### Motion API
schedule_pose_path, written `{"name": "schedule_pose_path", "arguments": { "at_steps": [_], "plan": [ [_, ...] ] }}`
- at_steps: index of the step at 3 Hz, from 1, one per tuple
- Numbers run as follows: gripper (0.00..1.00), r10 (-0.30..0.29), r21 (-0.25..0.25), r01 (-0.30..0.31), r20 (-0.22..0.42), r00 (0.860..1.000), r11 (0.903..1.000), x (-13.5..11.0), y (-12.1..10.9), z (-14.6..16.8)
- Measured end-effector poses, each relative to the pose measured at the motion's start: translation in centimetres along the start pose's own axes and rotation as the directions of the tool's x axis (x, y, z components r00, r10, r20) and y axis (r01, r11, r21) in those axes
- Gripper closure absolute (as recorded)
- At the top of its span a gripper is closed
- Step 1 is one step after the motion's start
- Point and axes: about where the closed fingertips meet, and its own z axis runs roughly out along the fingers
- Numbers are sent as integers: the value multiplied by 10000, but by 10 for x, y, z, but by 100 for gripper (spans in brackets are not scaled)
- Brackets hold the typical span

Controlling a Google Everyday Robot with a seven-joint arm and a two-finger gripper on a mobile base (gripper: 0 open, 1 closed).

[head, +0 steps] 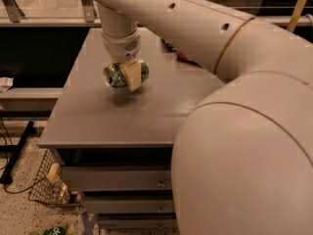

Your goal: Knock green can over

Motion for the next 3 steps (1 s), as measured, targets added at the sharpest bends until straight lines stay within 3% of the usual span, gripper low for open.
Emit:
{"name": "schedule_pose_path", "arguments": {
  "at_steps": [1,3],
  "plan": [
    [4,-2,104,2,14,10000,9999,0,-3,2],
    [0,-5,164,5,23,10000,9999,-1,-5,3]
  ]
}}
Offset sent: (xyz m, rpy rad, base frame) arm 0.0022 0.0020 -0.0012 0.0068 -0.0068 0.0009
